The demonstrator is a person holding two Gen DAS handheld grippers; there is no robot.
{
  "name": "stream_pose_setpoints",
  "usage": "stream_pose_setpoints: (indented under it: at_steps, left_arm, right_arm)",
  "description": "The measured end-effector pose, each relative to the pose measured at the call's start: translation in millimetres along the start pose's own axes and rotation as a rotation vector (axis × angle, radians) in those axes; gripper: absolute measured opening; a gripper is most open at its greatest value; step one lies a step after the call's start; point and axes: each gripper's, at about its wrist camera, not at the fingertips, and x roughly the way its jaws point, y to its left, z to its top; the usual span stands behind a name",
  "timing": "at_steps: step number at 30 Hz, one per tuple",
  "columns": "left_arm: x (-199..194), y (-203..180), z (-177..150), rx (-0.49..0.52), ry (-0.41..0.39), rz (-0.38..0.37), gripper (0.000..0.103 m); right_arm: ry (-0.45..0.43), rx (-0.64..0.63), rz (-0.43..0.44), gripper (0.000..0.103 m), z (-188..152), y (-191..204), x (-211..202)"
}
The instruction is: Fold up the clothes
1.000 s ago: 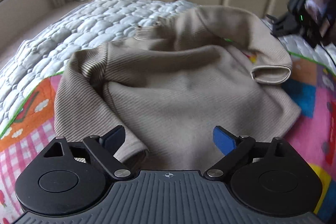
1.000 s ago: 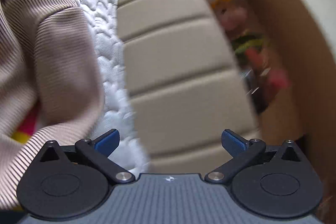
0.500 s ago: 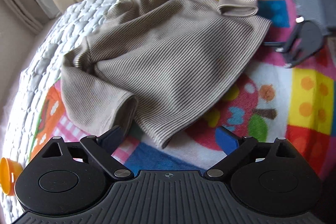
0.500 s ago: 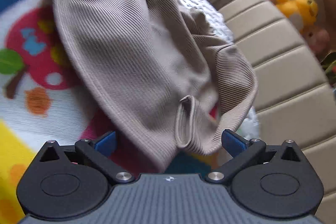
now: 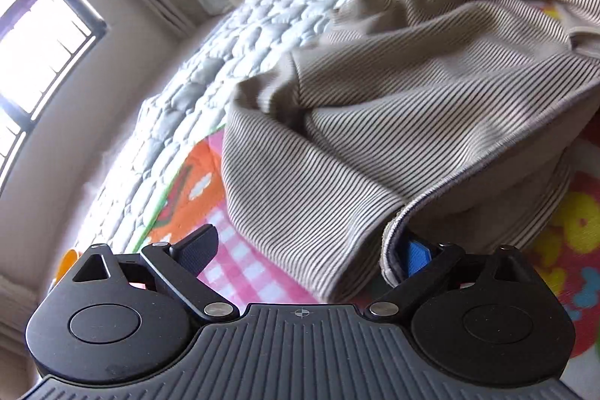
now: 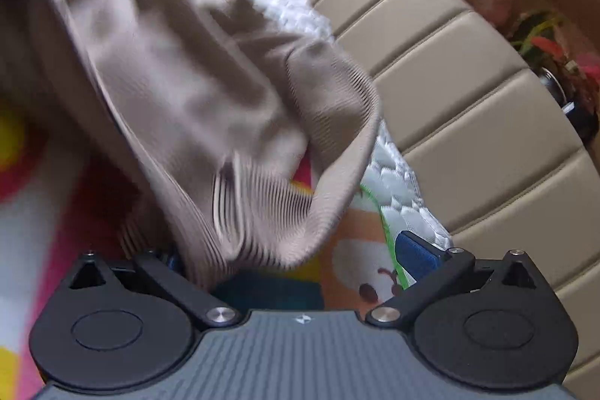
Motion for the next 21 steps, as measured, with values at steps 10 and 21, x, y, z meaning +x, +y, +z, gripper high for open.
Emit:
stream_pose_setpoints:
  at_steps: [10, 21]
  left_arm:
    - [-70, 34, -22, 0.252, -0.084, -0.042, 0.101]
    - [-135, 27, -62, 0.381, -0.066, -0.295, 0.1]
  right_arm:
    - [-0.053, 0.088, 0.014, 0.103, -16, -50, -71]
    - [-0.079, -0.005, 0.428, 0.103, -51, -38, -144]
